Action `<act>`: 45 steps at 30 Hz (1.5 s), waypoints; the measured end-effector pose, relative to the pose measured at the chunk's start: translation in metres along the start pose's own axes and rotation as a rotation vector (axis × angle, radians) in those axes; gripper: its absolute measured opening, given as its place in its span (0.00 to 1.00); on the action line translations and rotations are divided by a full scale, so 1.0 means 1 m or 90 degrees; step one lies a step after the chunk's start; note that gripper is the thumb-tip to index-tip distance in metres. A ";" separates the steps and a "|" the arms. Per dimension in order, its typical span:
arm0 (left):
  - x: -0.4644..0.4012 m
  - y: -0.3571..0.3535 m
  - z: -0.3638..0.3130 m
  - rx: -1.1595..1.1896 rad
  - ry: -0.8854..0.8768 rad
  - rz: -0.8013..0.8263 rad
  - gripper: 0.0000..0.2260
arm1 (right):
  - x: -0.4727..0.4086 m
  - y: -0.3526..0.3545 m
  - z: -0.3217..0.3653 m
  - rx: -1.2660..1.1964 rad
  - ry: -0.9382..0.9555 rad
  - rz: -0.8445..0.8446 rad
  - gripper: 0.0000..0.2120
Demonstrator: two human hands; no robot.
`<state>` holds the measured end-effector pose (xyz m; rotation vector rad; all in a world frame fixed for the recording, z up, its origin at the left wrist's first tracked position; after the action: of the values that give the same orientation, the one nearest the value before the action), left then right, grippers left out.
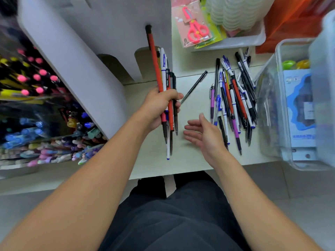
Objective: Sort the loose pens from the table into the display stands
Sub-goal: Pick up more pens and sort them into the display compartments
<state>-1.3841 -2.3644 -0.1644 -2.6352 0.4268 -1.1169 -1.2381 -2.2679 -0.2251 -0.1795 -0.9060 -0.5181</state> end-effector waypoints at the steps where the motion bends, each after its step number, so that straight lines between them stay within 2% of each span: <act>1: -0.001 -0.006 0.004 0.046 0.003 -0.011 0.05 | 0.003 0.003 -0.007 -0.029 -0.021 0.009 0.22; 5: -0.009 -0.027 0.022 0.233 0.023 -0.049 0.03 | 0.021 0.014 -0.017 -0.053 -0.036 0.059 0.26; 8: -0.017 -0.035 0.030 0.358 0.020 -0.079 0.05 | 0.031 0.017 -0.029 -0.179 -0.086 0.098 0.32; 10: -0.020 -0.037 0.034 0.380 0.013 -0.091 0.06 | 0.032 0.017 -0.030 -0.304 -0.117 0.088 0.33; 13: -0.021 -0.032 0.040 0.333 0.008 -0.112 0.04 | 0.026 0.017 -0.023 -0.406 -0.122 0.025 0.27; 16: -0.017 -0.025 0.043 0.291 -0.003 -0.130 0.03 | 0.017 0.010 -0.007 -0.338 -0.086 -0.001 0.22; 22: -0.007 -0.011 0.034 0.333 -0.027 -0.140 0.06 | 0.012 -0.014 0.020 -0.179 -0.040 0.004 0.23; 24: -0.002 -0.001 0.023 0.253 -0.044 -0.145 0.04 | 0.017 -0.014 0.023 -0.092 -0.022 0.025 0.24; 26: 0.010 0.004 0.010 0.099 -0.061 -0.129 0.05 | 0.024 0.009 0.046 0.032 0.067 -0.045 0.23; 28: 0.025 0.003 -0.006 -0.118 -0.098 -0.078 0.07 | 0.043 0.030 0.099 0.150 0.262 -0.118 0.17; 29: 0.034 -0.001 -0.016 -0.226 -0.131 -0.037 0.09 | 0.058 0.027 0.131 0.207 0.372 -0.100 0.16; 31: 0.054 -0.009 -0.034 -0.370 -0.186 0.031 0.14 | 0.088 0.002 0.180 0.337 0.537 -0.026 0.20; 33: 0.075 -0.010 -0.051 -0.420 -0.217 0.053 0.17 | 0.116 -0.028 0.216 0.428 0.655 -0.015 0.21; 34: 0.085 -0.009 -0.059 -0.431 -0.230 0.054 0.16 | 0.130 -0.043 0.231 0.439 0.696 -0.027 0.19; 38: 0.130 0.009 -0.096 -0.438 -0.290 0.017 0.13 | 0.171 -0.087 0.256 0.280 0.740 0.003 0.06; 41: 0.170 0.034 -0.122 -0.354 -0.329 -0.001 0.15 | 0.202 -0.114 0.256 0.109 0.722 0.118 0.07; 45: 0.214 0.083 -0.143 -0.271 -0.356 -0.001 0.16 | 0.241 -0.166 0.257 0.026 0.672 0.254 0.10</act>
<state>-1.3600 -2.5336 0.0448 -3.1422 0.5868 -0.2622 -1.3805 -2.4036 0.1106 -0.0285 0.1563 -0.1601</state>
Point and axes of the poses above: each hand's wrist, its own x-axis away from the middle knuckle, its own y-axis out of the back of the hand, z = x × y, the point moved 9 cm from there along -x, towards the middle knuckle, and after that the axes turned 14 degrees about x, right-handed, at the moved point
